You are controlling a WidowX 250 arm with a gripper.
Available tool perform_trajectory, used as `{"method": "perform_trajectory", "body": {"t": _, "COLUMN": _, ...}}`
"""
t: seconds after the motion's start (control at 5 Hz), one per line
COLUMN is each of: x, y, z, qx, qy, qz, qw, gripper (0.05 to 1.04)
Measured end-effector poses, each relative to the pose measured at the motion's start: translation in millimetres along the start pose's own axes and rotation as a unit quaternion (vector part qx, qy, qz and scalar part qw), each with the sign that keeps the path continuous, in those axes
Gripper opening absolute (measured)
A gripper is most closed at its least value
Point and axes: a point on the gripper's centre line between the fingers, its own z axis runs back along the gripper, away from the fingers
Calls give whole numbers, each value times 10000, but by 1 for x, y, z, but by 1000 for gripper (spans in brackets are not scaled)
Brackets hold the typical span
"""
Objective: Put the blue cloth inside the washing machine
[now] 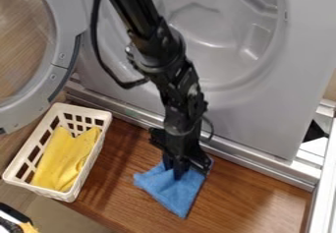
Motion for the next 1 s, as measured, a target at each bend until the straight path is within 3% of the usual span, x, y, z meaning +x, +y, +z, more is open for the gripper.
{"method": "perform_trajectory", "body": {"t": 0.2, "x": 16, "y": 5, "z": 43, "qx": -22, "qy": -545, "qz": 28, "qw": 9985, "gripper": 91}}
{"method": "perform_trajectory", "body": {"t": 0.6, "x": 50, "y": 17, "z": 108, "qx": -44, "qy": -1349, "qz": 74, "qw": 9908, "gripper": 91}}
{"method": "perform_trajectory", "body": {"t": 1.0, "x": 85, "y": 44, "z": 136, "qx": -125, "qy": -1852, "qz": 153, "qw": 9825, "gripper": 91}}
